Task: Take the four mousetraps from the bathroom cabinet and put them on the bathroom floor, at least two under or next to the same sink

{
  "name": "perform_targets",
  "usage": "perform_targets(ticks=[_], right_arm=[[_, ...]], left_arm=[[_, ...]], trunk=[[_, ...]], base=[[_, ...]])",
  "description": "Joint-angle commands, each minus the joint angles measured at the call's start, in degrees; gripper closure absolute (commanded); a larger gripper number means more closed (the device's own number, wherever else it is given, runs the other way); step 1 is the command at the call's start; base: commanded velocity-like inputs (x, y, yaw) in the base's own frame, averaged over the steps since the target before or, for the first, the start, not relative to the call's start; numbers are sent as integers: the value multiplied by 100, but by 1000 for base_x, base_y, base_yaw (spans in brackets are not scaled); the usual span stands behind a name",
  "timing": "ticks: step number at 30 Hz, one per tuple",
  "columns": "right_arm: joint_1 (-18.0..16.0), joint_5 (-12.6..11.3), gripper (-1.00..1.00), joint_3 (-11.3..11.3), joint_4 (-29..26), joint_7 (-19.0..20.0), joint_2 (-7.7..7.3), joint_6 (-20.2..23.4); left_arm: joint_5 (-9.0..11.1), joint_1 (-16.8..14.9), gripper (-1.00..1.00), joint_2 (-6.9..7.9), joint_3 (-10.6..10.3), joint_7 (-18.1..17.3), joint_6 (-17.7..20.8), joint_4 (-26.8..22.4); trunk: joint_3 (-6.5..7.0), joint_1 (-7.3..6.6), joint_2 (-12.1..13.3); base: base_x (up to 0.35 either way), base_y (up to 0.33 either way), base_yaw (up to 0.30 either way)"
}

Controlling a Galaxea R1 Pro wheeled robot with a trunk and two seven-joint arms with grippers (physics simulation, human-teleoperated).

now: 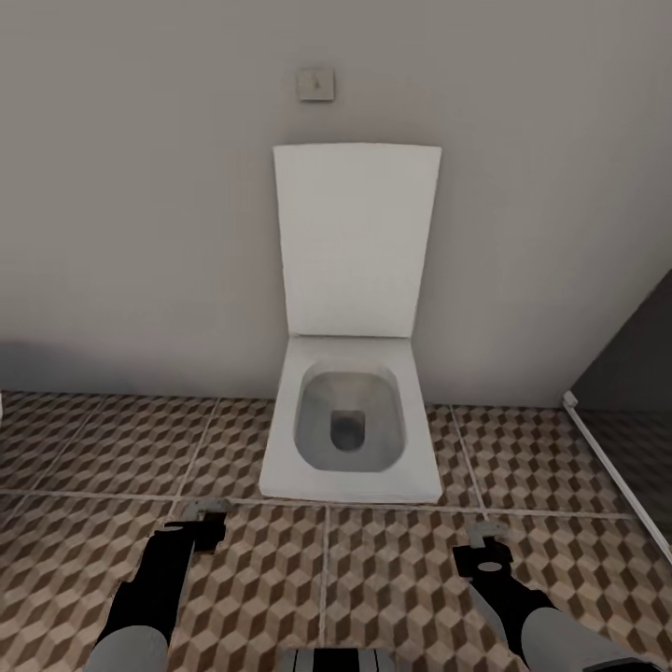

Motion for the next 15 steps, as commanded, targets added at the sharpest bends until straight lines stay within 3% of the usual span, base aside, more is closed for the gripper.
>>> perform_targets(ticks=[1, 8, 15], right_arm=[[-3, -28, 100, 34, 2, -1, -2, -8], [-3, -28, 100, 32, 2, -2, -2, -8], [-3, -25, 100, 33, 2, -3, -2, -8]], left_arm=[[-74, -5, 100, -7, 24, -39, 6, -7], [-74, -5, 100, -13, 24, -37, 2, -7], [-72, -5, 100, -24, 24, -37, -74, 15]], trunk=[[-4, 1, -2], [-4, 1, -2], [-4, 1, -2]], base=[[205, 272, 0], [119, 137, 0], [110, -42, 0]])
